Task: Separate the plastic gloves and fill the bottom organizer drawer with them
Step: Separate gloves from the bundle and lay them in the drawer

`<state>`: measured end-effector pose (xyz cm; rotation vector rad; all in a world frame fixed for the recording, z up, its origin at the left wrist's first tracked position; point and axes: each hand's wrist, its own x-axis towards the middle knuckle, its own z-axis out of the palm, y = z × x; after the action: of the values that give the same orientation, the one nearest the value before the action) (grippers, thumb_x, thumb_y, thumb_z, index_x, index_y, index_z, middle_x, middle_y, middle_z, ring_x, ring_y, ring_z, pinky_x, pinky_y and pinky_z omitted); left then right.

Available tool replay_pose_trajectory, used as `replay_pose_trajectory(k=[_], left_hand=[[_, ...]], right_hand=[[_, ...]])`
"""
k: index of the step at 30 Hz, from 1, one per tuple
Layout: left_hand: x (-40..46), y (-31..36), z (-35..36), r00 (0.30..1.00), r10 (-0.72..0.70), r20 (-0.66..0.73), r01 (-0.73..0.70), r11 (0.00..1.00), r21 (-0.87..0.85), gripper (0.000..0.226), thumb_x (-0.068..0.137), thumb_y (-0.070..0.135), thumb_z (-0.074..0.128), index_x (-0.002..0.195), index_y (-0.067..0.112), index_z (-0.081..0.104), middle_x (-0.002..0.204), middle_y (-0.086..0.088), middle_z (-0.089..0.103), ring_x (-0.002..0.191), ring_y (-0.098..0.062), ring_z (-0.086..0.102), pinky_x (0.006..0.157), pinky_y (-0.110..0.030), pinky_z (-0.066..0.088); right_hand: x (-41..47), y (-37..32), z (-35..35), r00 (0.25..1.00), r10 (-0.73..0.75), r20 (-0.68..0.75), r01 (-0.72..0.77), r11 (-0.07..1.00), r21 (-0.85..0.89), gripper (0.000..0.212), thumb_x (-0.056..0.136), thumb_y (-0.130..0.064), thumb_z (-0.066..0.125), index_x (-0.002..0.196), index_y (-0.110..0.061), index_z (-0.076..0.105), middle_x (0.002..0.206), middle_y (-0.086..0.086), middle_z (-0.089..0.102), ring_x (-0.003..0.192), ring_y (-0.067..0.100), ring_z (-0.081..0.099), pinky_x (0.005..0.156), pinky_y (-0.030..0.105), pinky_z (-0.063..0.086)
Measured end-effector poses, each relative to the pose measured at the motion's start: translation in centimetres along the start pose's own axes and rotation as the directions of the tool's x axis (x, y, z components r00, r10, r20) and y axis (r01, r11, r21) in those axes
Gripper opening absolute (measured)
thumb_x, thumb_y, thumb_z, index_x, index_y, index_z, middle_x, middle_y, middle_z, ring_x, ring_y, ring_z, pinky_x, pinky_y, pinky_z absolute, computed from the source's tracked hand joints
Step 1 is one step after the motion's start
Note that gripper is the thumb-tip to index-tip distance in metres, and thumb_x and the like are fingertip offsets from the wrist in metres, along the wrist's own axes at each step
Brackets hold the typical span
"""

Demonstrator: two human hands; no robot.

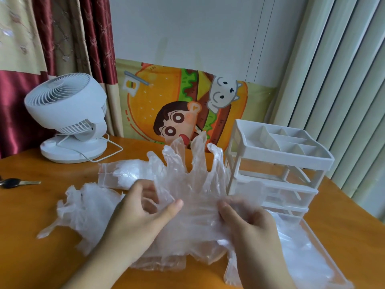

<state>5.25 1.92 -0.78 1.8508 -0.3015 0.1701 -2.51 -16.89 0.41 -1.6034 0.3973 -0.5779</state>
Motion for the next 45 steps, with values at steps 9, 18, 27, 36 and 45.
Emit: replay_pose_trajectory(k=[9,18,27,36,45], left_hand=[[-1.1,1.6,0.4,0.816,0.140,0.561,0.174,0.866,-0.469,0.058,0.084,0.065,0.066,0.109,0.013,0.077,0.106,-0.019,0.074,0.099,-0.034,0.072,0.081,-0.041,0.055],[-1.5,1.5,0.4,0.909,-0.053,0.413,0.299,0.772,-0.560,0.035,0.113,0.025,0.031,0.111,0.005,0.060,0.059,-0.009,0.054,0.066,-0.019,0.042,0.059,-0.023,0.038],[0.0,1.0,0.1,0.955,-0.232,0.185,0.296,0.703,-0.646,0.023,0.094,0.023,0.067,0.096,0.006,0.082,0.101,-0.021,0.078,0.092,-0.037,0.077,0.081,-0.040,0.056],[-0.5,1.1,0.4,0.981,-0.090,0.171,0.183,0.716,-0.674,0.025,0.095,0.026,0.064,0.097,0.009,0.083,0.097,-0.014,0.079,0.095,-0.028,0.077,0.078,-0.035,0.062],[-1.0,1.5,1.2,0.990,-0.004,0.138,0.085,0.806,-0.586,0.015,0.091,0.020,0.070,0.096,0.016,0.083,0.105,-0.015,0.079,0.105,-0.032,0.075,0.087,-0.042,0.063]], right_hand=[[-1.4,1.2,1.3,0.690,-0.685,0.234,0.700,0.549,-0.457,0.036,0.086,-0.025,0.059,0.113,-0.045,0.074,0.082,-0.010,0.067,0.067,0.010,0.066,0.056,0.024,0.053],[-1.5,2.0,3.5,0.436,-0.747,0.503,0.763,0.010,-0.646,0.027,0.061,-0.012,0.069,0.085,-0.024,0.071,0.073,-0.003,0.054,0.060,0.024,0.049,0.048,0.030,0.040],[-1.5,1.0,0.9,0.673,-0.629,0.389,0.739,0.556,-0.380,0.050,0.085,-0.053,0.068,0.133,-0.045,0.059,0.127,-0.011,0.053,0.107,0.010,0.061,0.081,0.019,0.052],[-1.3,-0.7,1.1,0.767,0.091,0.635,-0.472,0.749,0.464,0.069,0.085,-0.037,0.084,0.143,-0.008,0.062,0.141,0.022,0.066,0.132,0.042,0.063,0.118,0.063,0.039],[-1.1,-1.7,-0.3,0.987,-0.136,0.090,0.148,0.979,-0.139,0.021,0.097,-0.021,0.073,0.077,-0.025,0.077,0.071,0.001,0.077,0.073,0.024,0.076,0.066,0.041,0.061]])
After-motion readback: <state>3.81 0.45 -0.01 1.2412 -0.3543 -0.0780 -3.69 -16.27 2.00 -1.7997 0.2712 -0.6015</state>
